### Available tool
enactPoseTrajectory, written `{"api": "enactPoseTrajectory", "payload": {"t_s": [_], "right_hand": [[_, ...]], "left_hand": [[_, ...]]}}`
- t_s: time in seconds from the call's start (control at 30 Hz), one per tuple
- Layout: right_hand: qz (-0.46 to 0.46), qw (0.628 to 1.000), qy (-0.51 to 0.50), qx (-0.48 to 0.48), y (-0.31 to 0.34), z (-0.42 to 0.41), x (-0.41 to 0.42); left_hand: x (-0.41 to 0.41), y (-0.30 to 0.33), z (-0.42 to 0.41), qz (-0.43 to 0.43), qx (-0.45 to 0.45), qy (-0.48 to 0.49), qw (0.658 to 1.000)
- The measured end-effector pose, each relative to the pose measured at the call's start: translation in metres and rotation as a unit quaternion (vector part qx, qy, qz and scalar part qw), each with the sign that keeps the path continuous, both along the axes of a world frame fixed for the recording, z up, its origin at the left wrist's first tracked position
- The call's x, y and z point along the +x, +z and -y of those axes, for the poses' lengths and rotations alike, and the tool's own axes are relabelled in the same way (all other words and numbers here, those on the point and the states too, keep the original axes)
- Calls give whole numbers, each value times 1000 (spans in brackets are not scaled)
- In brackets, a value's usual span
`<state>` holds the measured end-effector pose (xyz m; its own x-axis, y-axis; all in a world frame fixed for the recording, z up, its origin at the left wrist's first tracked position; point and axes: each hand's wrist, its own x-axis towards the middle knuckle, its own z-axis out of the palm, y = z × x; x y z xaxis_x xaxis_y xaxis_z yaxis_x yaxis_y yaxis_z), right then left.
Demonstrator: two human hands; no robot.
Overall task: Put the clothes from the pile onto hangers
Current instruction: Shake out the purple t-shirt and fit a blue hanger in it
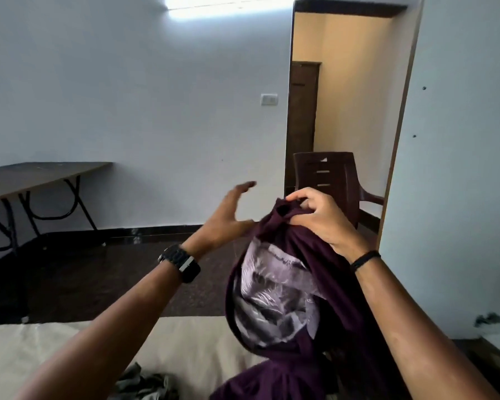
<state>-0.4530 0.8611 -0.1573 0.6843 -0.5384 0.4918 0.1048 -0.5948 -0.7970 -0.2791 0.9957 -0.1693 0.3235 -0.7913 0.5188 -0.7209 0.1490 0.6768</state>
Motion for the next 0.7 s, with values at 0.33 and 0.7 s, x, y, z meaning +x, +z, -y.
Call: {"api": "enactPoseTrajectory", "payload": {"t_s": [0.33, 0.7], "right_hand": [[-125, 992, 13, -7, -9, 7, -15], [-156, 982, -31, -99, -2, 11, -1]], "left_hand": [[2, -6, 17, 30, 93, -25, 995], [39, 3, -1, -73, -62, 222, 970]]}}
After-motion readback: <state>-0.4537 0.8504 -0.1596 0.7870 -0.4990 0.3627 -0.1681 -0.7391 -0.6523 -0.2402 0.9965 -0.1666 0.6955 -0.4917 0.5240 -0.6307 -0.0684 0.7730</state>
